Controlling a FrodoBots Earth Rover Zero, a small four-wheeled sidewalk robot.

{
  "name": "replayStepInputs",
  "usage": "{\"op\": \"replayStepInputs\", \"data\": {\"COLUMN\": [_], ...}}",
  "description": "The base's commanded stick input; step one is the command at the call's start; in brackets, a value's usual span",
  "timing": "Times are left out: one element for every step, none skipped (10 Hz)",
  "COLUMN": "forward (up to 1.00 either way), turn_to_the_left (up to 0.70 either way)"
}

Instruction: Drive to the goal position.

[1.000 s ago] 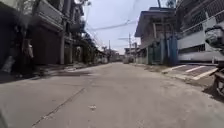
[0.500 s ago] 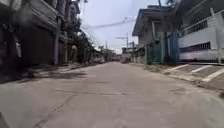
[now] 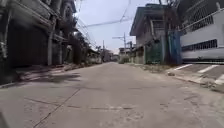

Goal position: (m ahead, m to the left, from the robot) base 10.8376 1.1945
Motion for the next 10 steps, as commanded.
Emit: {"op": "replayStepInputs", "data": {"forward": [1.0, 1.0, 1.0, 1.0, 1.0, 1.0, 1.0, 1.0, 1.0, 1.0], "turn_to_the_left": [0.0, -0.12, -0.32, -0.38, -0.35, 0.0, 0.0, 0.0, 0.0, 0.0]}}
